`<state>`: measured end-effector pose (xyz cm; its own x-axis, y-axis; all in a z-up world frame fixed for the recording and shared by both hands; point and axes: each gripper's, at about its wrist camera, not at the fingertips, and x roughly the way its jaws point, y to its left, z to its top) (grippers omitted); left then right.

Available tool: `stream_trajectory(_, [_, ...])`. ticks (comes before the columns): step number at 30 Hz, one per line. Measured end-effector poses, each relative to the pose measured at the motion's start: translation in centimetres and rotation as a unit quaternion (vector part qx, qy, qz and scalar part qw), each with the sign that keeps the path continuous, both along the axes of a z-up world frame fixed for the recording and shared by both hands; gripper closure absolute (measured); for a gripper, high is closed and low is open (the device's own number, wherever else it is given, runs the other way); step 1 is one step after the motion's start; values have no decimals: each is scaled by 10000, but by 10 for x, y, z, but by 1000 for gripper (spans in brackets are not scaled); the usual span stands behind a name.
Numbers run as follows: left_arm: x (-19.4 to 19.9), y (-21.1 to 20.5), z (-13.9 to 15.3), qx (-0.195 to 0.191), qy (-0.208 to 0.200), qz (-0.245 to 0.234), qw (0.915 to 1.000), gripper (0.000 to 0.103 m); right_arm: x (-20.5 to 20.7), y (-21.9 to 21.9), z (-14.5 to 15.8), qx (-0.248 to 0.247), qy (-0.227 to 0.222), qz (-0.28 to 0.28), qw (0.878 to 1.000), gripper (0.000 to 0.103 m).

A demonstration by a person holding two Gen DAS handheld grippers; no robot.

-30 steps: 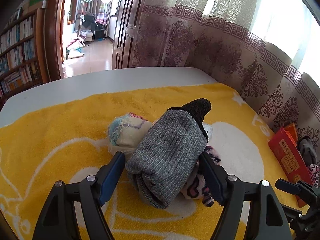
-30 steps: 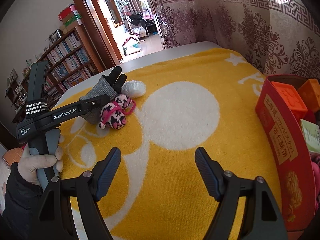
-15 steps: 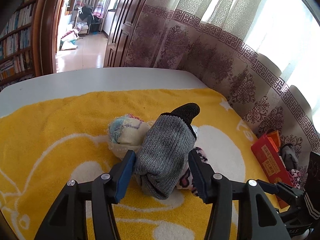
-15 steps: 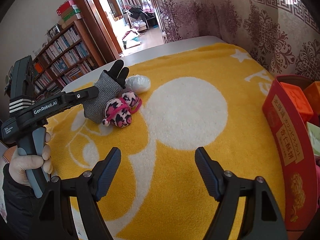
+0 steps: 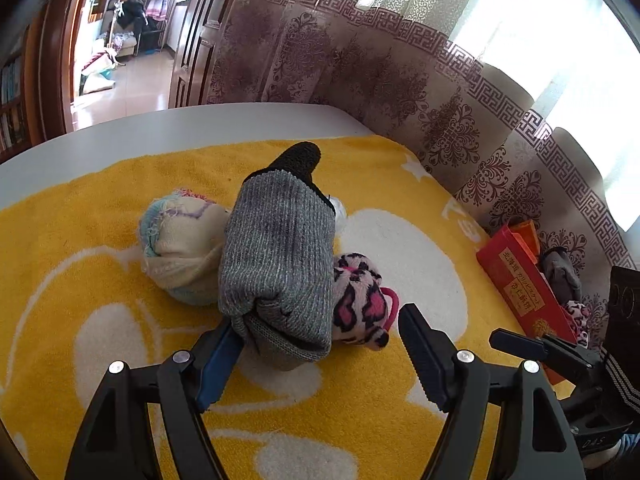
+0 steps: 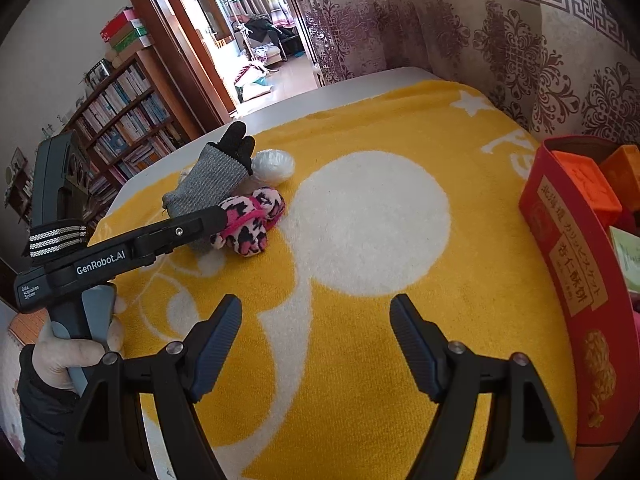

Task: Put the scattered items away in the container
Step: 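Grasp second leopard plush toy with right while left holds grey sock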

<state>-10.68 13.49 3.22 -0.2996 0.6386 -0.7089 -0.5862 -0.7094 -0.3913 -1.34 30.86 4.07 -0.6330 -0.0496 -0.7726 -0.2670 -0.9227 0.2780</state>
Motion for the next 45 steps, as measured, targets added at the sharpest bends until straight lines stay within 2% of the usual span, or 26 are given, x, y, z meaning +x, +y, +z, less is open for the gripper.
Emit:
stream_trajectory(3, [10,11,4,114,-21,-260,9996,25,6,11,1,-45,33,-161,9999,23])
stream_trajectory(5, [12,13,6,88,14,-244,9997,25,10,17,3,-71,61,-258,9996,23])
stream_trajectory(8, [6,8,2,101,-135,13,9999,25,15,24,3,-116,97,-352,9993,23])
stream_trajectory(13, [-11,-15,-6,377,-362,542,9972,25,14,27,5,-118,117,-370,9992,23])
stream_trajectory(17, [-19,-18,-8,558,-342,602,9960,25,7,20,0,-91,55,-269,9996,23])
stream_trajectory(21, [-16,-2,-12,351,-122,360,9987,25,2,10,0,8,27,-173,9998,23])
stream_trajectory(23, [-15,1,-16,287,-136,376,9988,26,-2,7,2,95,44,-151,9998,23])
stream_trajectory(24, [-15,-1,-16,342,-168,413,9984,29,-5,5,4,143,58,-142,9998,23])
stream_trajectory(26, [-16,-8,-14,474,-232,452,9976,56,-10,3,7,225,85,-129,9996,23])
stream_trajectory(27, [-16,-13,-10,614,-259,483,9966,58,-13,2,8,245,109,-114,9996,23])
stream_trajectory(30, [-14,-29,7,896,-119,696,9935,58,-22,0,11,207,169,-22,9996,23])
stream_trajectory(33, [-14,-35,16,1035,-78,677,9923,58,-35,-1,10,47,150,69,9999,23])
stream_trajectory(37, [-15,-32,13,973,-179,632,9931,58,-58,-7,6,-73,35,247,9997,23])
stream_trajectory(42, [-21,-35,5,888,-354,799,9922,57,-82,-24,-2,240,-107,462,9986,23])
stream_trajectory(45, [-24,-41,3,881,-403,905,9912,49,-96,-31,-9,393,-211,513,9977,23])
